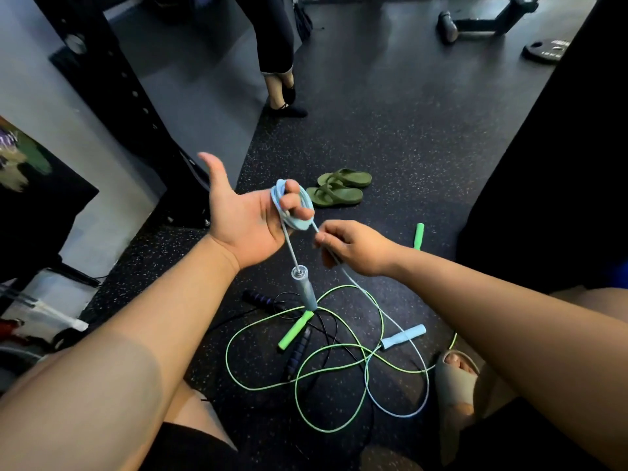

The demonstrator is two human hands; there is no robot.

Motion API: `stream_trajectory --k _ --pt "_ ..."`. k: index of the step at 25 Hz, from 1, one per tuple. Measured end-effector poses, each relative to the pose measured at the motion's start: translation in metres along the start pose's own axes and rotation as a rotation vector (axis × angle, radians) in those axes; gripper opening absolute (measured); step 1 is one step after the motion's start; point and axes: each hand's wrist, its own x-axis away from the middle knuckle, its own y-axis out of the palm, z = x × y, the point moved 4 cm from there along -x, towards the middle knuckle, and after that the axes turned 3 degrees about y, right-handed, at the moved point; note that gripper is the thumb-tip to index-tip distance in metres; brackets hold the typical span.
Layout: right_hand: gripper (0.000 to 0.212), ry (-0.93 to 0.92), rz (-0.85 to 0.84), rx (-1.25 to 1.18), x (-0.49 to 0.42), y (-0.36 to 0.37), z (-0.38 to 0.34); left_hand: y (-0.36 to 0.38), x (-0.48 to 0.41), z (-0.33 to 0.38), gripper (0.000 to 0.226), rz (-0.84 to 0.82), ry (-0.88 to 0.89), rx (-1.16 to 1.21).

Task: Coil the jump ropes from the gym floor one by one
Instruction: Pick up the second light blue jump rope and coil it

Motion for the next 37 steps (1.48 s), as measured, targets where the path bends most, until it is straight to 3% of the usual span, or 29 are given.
stream_trajectory --k 4,7,10,13,17,20,24,29,33,37 --pt "0.015 0.059 -0.173 0.036 0.002 0.013 0.003 -0.007 -0.004 0.009 0.115 0.121 0.234 0.103" --pt "0.019 0.138 -0.208 0.05 0.001 0.012 0.005 -0.012 -0.009 0.007 0.124 0.151 0.252 0.01" --pt "0.024 0.11 -0.185 0.198 0.001 0.002 -0.004 -0.022 -0.014 -0.006 0.128 0.209 0.157 -0.319" --pt "0.026 -0.064 -0.068 0.431 0.001 -0.006 -0.017 -0.027 -0.019 -0.018 0.122 0.241 0.046 -0.634" --pt "0.024 -0.182 0.075 0.482 0.003 -0.019 -0.027 -0.027 -0.02 -0.035 0.132 0.087 -0.218 -0.915" --pt "0.029 -0.247 0.151 0.469 0.008 -0.029 -0.032 -0.018 -0.012 -0.043 0.137 -0.06 -0.396 -0.979" --pt "0.03 -0.392 0.147 0.388 0.01 -0.029 -0.037 -0.006 -0.003 -0.038 0.123 -0.103 -0.461 -0.824" --pt "0.027 -0.29 0.17 0.247 0.008 -0.03 -0.023 0.004 0.004 -0.029 0.112 -0.179 -0.471 -0.574" --pt "0.036 -0.113 0.166 0.095 0.004 -0.017 -0.011 0.007 0.006 -0.013 0.107 -0.059 -0.259 -0.295" --pt "0.029 0.043 -0.093 0.033 0.005 0.014 0.004 -0.001 0.002 0.003 0.116 0.015 0.052 0.085"
